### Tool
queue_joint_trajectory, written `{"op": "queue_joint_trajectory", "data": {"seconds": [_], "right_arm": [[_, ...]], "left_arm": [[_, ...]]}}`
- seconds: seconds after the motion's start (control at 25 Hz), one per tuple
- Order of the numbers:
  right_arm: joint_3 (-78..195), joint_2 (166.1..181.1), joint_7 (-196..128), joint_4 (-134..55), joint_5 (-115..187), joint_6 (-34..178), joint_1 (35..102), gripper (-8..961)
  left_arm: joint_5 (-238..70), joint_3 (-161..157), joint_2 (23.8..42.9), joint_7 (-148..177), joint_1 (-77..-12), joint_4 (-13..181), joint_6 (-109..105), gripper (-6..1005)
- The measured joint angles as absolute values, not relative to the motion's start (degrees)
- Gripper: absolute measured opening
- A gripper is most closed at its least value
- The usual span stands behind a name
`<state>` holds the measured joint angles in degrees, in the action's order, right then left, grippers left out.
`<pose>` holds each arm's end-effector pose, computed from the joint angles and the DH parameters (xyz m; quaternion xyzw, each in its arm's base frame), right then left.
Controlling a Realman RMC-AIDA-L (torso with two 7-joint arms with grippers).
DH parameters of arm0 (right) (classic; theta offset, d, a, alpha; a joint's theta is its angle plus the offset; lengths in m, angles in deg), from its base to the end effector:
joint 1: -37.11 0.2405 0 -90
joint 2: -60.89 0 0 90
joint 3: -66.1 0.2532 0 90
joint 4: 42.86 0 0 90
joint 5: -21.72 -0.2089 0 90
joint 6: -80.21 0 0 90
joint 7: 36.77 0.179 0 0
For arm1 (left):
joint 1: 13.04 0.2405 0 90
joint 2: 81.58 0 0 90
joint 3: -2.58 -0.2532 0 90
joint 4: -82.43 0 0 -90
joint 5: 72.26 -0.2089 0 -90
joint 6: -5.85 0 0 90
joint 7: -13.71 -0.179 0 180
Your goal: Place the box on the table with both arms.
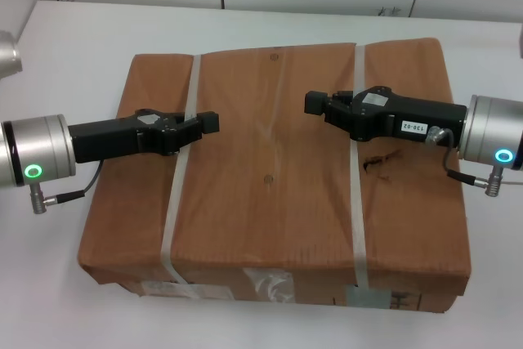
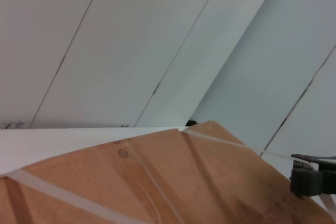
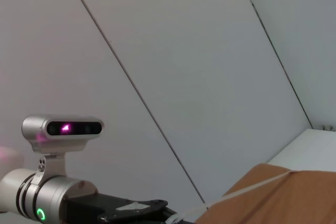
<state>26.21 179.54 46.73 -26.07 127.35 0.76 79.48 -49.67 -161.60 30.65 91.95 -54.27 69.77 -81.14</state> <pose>0.1930 0.3733 -0.0773 -0.8913 0.3161 0.3146 0.0817 -0.2602 0.3569 -0.0330 -0.8743 -0.3613 -0.3011 0.1199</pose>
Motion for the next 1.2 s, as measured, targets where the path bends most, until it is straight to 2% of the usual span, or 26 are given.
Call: {"op": "queue_joint_trajectory", "data": {"seconds": [1.2], "right_arm": [[26.5, 179.55, 46.2, -26.1, 127.4, 1.1, 79.6, 38]], "left_arm": [[-49.7, -161.6, 30.87, 91.9, -54.3, 69.9, -80.4, 54]]}}
